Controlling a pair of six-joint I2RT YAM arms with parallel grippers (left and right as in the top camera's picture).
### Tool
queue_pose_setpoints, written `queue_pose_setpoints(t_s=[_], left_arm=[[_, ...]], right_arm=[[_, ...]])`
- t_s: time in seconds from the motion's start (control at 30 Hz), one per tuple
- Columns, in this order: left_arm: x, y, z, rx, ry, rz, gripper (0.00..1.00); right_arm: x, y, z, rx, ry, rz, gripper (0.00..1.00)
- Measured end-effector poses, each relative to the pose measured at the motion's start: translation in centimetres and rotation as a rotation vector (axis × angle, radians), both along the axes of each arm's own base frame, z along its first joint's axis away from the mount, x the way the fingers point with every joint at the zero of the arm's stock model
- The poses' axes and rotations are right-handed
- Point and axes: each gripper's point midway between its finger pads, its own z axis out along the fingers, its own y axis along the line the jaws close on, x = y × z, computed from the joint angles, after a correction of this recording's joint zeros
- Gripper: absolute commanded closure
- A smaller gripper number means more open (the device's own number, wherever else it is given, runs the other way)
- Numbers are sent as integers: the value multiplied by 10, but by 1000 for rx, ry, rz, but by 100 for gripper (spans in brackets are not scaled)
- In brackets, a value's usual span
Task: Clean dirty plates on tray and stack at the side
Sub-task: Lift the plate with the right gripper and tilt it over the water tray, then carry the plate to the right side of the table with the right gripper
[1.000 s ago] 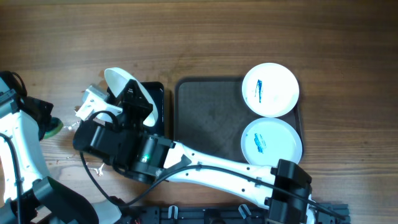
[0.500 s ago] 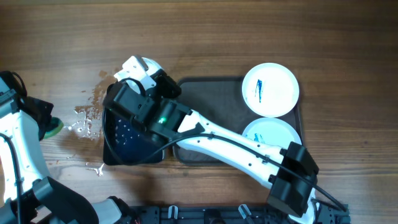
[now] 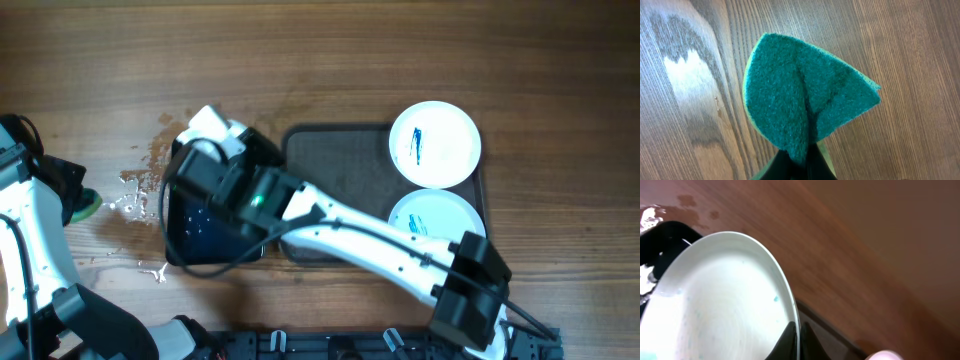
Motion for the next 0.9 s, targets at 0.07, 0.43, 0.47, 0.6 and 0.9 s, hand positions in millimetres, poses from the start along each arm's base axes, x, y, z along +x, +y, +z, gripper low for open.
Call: queue_pose_setpoints(t_s=[0.07,0.43,0.47,0.6,0.9], left_arm=[[0,0,0,0,0,0,96],[0,-2,-1,-10,-1,-3,96],[0,-2,-1,-12,-3,-5,96],[4,-7,-2,-37,-20,-17,96],[39,-56,-2,-81,-49,-186,96]], right_arm=[[8,-11,-8,34,54,-39,96],[78,-87,-46,461,467,-325,95],[87,-106,-49,484,496,-371,96],[118,-180,-56,548,541,-542,95],[152,-358,-63,700,541,-906,95]])
